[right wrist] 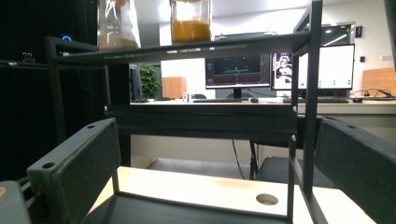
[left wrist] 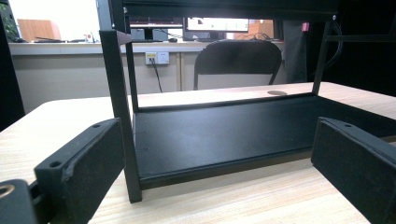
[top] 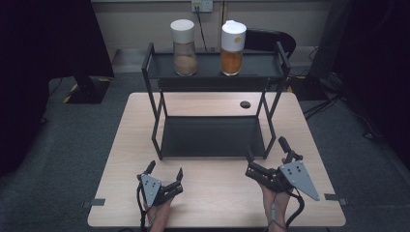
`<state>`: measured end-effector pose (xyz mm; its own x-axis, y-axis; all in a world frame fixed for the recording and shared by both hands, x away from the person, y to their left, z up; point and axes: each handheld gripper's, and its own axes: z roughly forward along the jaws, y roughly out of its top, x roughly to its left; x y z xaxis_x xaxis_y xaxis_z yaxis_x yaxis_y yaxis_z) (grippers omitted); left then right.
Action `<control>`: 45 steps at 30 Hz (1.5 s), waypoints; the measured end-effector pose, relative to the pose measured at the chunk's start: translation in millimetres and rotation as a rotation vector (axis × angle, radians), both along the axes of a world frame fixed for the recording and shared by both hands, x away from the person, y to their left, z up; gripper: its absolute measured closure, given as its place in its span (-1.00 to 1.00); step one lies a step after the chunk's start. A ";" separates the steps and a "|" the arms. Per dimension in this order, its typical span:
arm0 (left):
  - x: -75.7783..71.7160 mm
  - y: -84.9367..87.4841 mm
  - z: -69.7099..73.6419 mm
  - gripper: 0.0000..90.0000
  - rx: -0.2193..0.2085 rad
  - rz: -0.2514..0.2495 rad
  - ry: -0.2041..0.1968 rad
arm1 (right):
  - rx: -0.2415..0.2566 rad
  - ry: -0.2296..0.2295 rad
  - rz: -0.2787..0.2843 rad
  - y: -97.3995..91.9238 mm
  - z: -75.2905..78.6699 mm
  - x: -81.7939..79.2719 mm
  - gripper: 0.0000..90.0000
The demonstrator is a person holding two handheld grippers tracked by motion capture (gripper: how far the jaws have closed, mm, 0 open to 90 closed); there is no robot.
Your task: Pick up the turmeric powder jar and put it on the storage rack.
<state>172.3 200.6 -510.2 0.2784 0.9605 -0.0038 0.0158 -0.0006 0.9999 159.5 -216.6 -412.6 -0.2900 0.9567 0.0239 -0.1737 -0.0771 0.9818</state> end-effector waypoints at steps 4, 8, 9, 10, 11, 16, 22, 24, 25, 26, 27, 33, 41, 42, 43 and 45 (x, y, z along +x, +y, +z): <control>0.0 0.1 0.0 -0.95 0.001 0.000 -0.001 | -0.013 0.017 -0.035 2.7 -10.7 -4.4 -1.00; -0.1 -0.1 0.0 -0.95 0.001 0.000 0.000 | -0.014 0.026 -0.061 2.8 -25.3 -6.1 -1.00; -0.1 -0.1 -0.1 -0.95 0.001 0.001 -0.001 | -0.009 0.038 -0.059 1.6 -27.5 -6.2 -1.00; -0.1 -0.1 -0.1 -0.95 0.000 0.000 -0.001 | -0.010 0.042 -0.063 1.2 -30.7 -6.4 -1.00; -0.1 0.0 -0.1 -0.95 0.000 0.000 -0.001 | -0.012 0.042 -0.066 0.9 -34.5 -6.6 -1.00; 0.0 0.1 -0.2 -0.95 0.000 -0.001 -0.001 | 0.001 0.055 -0.067 -2.9 -50.5 -7.0 -1.00; -0.1 -0.1 -0.1 -0.95 0.001 0.001 -0.001 | 0.011 0.085 -0.055 -6.0 -63.1 -6.3 -1.00; -0.1 -0.1 -0.2 -0.95 0.001 0.000 -0.002 | 0.009 0.083 -0.058 -5.5 -67.8 -6.6 -1.00; -0.1 -0.1 -0.1 -0.95 0.002 0.000 -0.001 | 0.009 0.082 -0.060 -5.2 -70.1 -6.7 -1.00; -0.1 0.0 -0.1 -0.95 0.003 0.000 -0.002 | 0.008 0.083 -0.063 -4.6 -72.1 -6.8 -1.00; -0.1 -0.1 -0.2 -0.95 0.001 0.000 -0.002 | 0.001 0.088 -0.067 -4.3 -73.3 -6.7 -1.00; -0.1 0.0 -0.2 -0.95 0.001 0.000 -0.002 | -0.009 0.118 -0.073 -3.1 -81.9 -6.1 -1.00; -0.1 -0.1 -0.2 -0.95 0.003 -0.001 -0.002 | -0.029 0.141 -0.091 -1.1 -92.1 -3.3 -1.00; -0.2 -0.1 -0.2 -0.95 0.003 -0.001 -0.002 | -0.028 0.143 -0.094 -1.0 -93.1 -2.7 -1.00; -0.2 -0.1 -0.2 -0.95 0.002 0.000 -0.002 | -0.034 0.144 -0.100 -0.6 -94.0 -2.1 -1.00; -0.2 -0.2 -0.2 -0.95 0.003 0.001 -0.002 | -0.049 0.145 -0.112 0.7 -95.8 -1.1 -1.00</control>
<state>172.1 200.4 -510.3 0.2779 0.9606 -0.0006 0.0139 -0.0033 0.9999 158.5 -215.8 -508.4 -0.1780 0.9840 0.0105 -0.0349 -0.0170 0.9992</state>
